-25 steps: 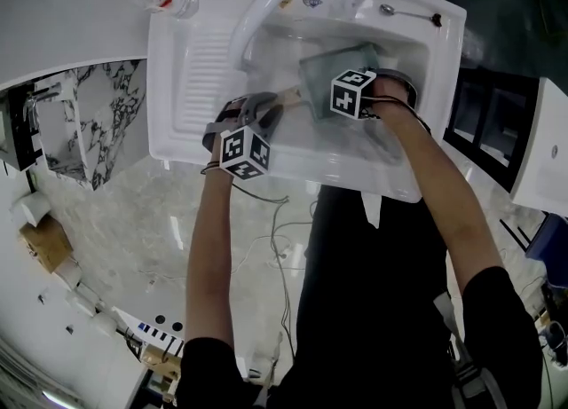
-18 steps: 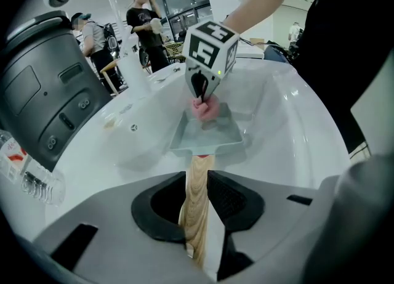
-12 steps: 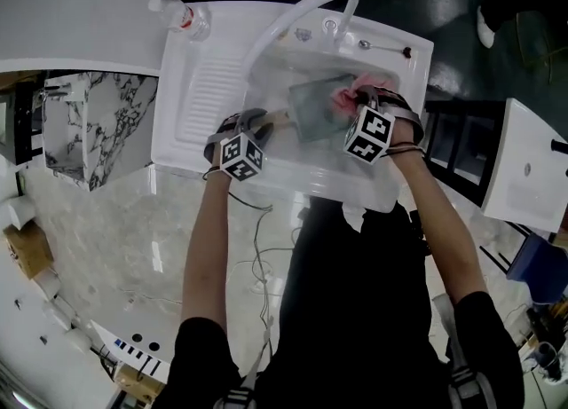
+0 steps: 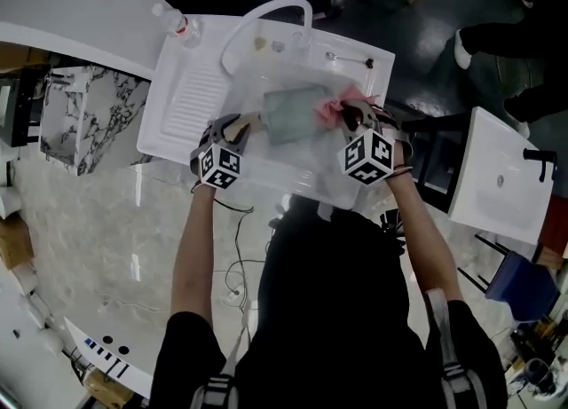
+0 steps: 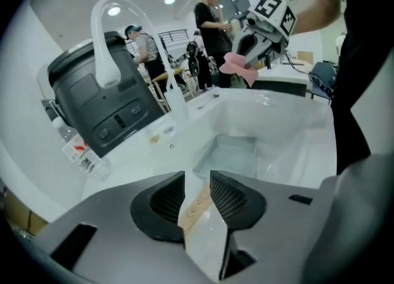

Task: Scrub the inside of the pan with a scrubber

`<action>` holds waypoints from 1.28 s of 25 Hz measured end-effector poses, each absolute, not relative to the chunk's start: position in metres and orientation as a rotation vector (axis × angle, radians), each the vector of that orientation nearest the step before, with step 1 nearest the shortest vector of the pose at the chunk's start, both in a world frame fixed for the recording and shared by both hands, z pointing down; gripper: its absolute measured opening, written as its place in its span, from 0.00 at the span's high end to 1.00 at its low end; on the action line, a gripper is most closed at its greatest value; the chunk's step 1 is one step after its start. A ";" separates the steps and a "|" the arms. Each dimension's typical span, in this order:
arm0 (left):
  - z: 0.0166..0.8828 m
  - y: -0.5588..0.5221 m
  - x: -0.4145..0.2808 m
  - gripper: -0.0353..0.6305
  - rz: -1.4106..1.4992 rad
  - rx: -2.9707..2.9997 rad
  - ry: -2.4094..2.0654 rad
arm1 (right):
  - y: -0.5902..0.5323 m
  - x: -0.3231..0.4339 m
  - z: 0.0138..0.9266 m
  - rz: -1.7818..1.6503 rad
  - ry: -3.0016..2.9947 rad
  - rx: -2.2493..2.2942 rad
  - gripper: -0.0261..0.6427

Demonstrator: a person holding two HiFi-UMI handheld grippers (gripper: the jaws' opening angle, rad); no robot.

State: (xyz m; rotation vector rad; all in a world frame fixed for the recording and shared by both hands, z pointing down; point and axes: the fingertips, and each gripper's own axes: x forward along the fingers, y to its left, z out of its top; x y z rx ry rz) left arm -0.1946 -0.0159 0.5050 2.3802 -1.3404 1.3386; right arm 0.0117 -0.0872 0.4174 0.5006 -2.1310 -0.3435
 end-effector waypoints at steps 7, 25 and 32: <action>0.424 0.022 -0.130 0.84 0.933 2.318 -1.610 | -0.052 0.052 0.375 -0.383 -2.249 0.415 0.90; 0.247 0.165 -0.012 0.89 0.202 2.169 -1.966 | 0.059 0.136 0.217 0.244 -2.927 0.236 0.91; 0.200 0.193 0.003 0.89 0.099 2.234 -1.968 | 0.110 0.126 0.183 0.225 -3.031 0.165 0.91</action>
